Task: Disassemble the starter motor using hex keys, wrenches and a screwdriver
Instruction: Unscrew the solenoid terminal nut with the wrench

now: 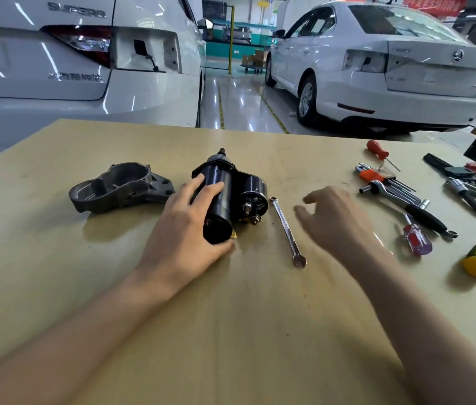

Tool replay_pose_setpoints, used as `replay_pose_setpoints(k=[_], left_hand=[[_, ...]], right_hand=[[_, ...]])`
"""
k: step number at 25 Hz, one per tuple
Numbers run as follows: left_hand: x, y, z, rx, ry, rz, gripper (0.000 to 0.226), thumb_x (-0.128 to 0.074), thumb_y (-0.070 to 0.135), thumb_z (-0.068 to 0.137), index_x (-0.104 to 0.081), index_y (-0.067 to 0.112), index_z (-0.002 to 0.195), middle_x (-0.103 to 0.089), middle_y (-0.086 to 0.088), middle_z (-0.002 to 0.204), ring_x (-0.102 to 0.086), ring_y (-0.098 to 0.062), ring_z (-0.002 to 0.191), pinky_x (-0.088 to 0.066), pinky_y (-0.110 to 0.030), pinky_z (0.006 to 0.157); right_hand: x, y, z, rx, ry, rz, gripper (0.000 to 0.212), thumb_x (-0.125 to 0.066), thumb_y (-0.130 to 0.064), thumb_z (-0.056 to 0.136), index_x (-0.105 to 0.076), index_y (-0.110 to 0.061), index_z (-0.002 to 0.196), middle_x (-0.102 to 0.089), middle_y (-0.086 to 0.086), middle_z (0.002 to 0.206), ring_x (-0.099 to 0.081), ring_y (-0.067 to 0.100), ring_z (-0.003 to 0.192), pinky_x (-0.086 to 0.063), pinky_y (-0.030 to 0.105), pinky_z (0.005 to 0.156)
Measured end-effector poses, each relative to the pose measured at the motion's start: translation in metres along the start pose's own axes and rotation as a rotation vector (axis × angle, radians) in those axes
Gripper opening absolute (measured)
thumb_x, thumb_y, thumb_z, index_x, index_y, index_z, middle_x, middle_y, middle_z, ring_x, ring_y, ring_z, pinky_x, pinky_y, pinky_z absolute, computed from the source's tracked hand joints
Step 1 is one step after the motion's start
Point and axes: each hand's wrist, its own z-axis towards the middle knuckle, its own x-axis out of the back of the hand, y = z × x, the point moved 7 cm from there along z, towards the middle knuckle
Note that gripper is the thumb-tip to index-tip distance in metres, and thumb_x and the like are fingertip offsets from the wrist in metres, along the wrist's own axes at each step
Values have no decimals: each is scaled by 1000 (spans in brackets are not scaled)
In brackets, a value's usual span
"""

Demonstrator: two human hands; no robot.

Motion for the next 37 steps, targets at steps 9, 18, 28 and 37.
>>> replay_pose_setpoints(k=[9, 18, 28, 37], left_hand=[[0, -1, -1, 5, -25, -33, 87, -84, 37, 66, -40, 31, 142, -28, 6, 152, -34, -18, 136, -33, -29, 105], [0, -1, -2, 4, -36, -42, 86, -82, 35, 69, -39, 31, 143, -26, 5, 153, -30, -16, 139, -28, -25, 108], [-6, -3, -1, -15, -85, -131, 74, -81, 29, 73, -45, 40, 137, -17, 4, 157, -23, -11, 142, -20, -16, 105], [-5, 0, -1, -39, -80, -89, 76, -79, 32, 73, -41, 36, 139, -19, 0, 156, -22, -16, 143, -24, -22, 104]], right_hand=[[7, 80, 18, -296, -271, -206, 24, -56, -12, 83, -42, -6, 63, -47, 9, 69, -45, 24, 61, -26, 28, 48], [58, 56, 19, -152, 337, 940, 17, -57, -14, 93, -50, -12, 108, -70, 4, 77, -60, 21, 68, -51, 33, 63], [25, -1, 10, -90, 165, 1559, 27, -35, -15, 104, -51, -8, 83, -70, 9, 70, -50, 15, 48, -44, 25, 47], [55, -69, 20, 323, 83, 1065, 27, -35, -11, 103, -50, -12, 81, -63, 8, 70, -40, 10, 44, -30, 19, 43]])
